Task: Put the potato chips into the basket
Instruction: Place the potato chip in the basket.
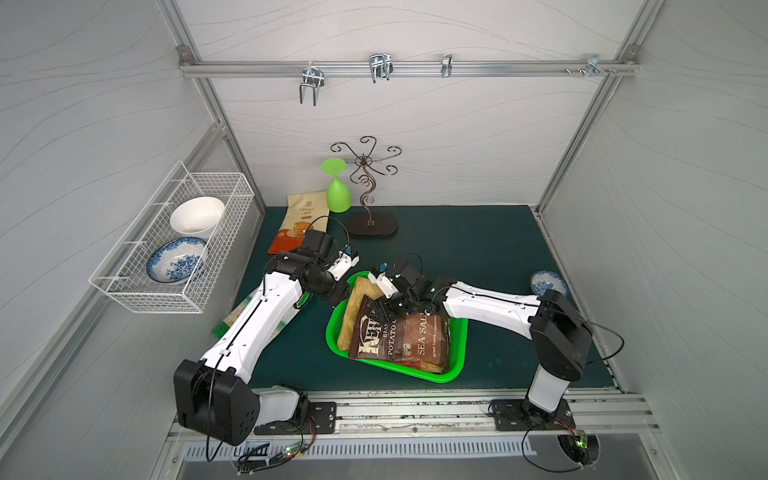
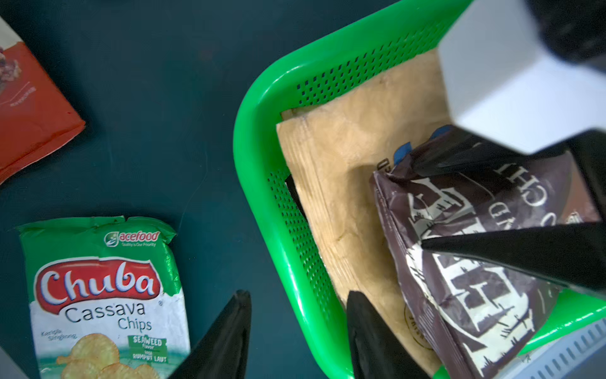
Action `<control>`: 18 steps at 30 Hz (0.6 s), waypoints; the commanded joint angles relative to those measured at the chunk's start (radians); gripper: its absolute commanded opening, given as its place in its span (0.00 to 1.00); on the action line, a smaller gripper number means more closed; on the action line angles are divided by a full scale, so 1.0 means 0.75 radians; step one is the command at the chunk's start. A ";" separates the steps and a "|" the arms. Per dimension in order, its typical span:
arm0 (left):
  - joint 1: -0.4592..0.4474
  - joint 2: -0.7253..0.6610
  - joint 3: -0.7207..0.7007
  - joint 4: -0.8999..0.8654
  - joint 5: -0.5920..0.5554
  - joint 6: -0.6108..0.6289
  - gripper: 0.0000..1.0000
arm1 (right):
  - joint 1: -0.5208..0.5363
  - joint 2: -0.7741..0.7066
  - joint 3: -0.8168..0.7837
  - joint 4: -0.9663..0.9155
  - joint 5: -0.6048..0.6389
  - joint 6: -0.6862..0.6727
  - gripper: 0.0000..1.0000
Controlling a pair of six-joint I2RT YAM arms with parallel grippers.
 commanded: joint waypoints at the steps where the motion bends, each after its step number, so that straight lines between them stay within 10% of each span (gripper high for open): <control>1: 0.002 -0.016 0.036 -0.043 0.180 0.033 0.52 | 0.007 -0.094 0.011 -0.085 0.086 -0.030 0.60; 8: -0.091 -0.025 0.027 -0.154 0.324 0.144 0.53 | -0.059 -0.299 -0.040 -0.131 0.161 0.048 0.62; 18: -0.246 -0.060 -0.224 0.092 0.091 0.117 0.51 | -0.003 -0.591 -0.343 -0.114 0.071 0.186 0.67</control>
